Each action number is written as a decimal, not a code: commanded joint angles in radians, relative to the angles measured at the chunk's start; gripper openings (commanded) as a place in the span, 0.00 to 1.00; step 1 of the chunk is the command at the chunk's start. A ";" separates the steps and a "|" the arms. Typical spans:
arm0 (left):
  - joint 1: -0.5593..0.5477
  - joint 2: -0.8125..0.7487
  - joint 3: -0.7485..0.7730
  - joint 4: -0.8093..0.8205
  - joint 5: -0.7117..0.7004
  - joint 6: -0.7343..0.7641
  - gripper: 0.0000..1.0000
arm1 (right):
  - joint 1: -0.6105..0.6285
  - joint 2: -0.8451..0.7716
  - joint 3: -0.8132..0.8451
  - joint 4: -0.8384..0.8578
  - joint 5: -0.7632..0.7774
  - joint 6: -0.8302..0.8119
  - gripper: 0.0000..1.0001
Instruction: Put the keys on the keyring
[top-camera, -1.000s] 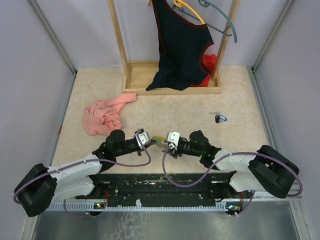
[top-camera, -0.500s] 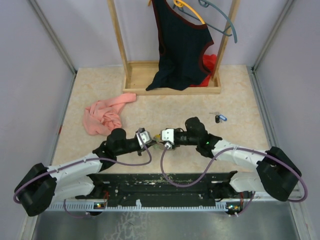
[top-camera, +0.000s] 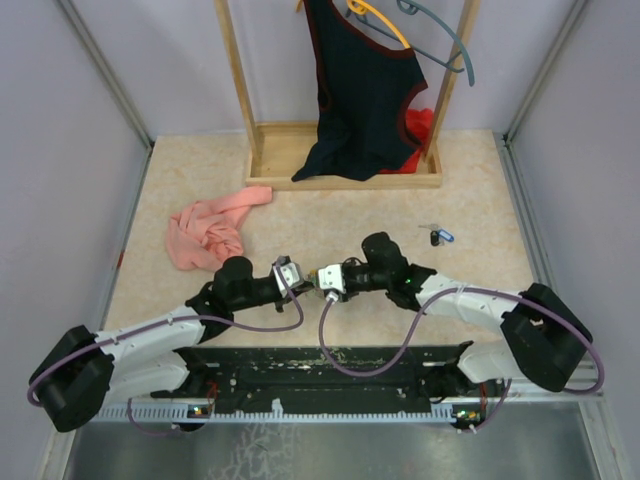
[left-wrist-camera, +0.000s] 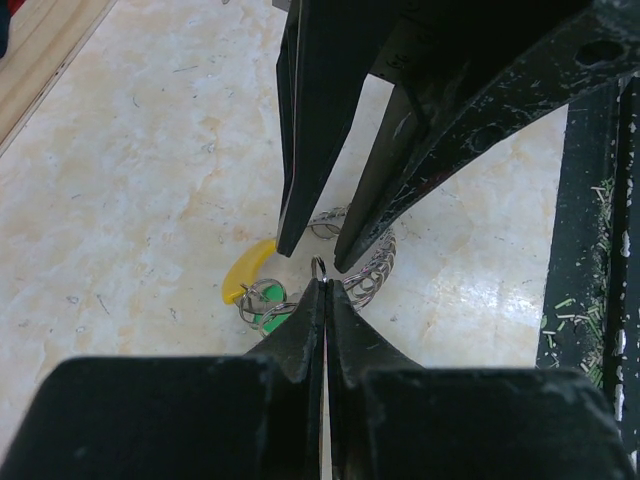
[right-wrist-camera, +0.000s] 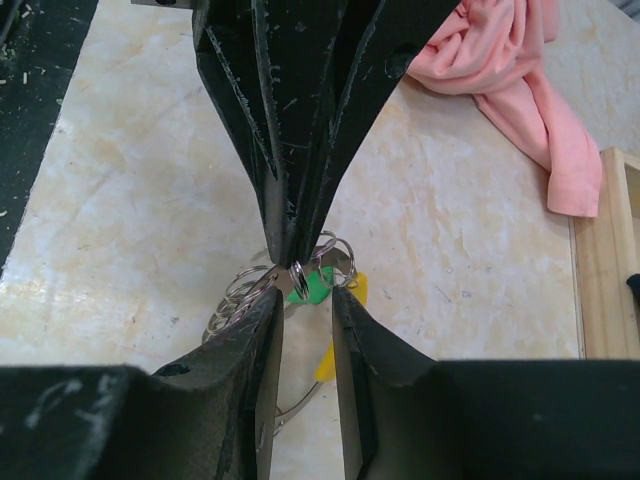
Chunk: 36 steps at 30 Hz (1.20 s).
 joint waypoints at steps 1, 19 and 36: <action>0.008 0.000 0.033 0.006 0.020 -0.013 0.01 | -0.006 0.019 0.063 0.022 -0.056 -0.023 0.26; 0.069 -0.125 -0.167 0.343 -0.035 -0.172 0.30 | -0.053 0.013 -0.077 0.404 -0.095 0.276 0.00; 0.128 0.072 -0.341 1.002 0.042 -0.463 0.34 | -0.056 0.144 -0.244 1.131 0.039 0.811 0.00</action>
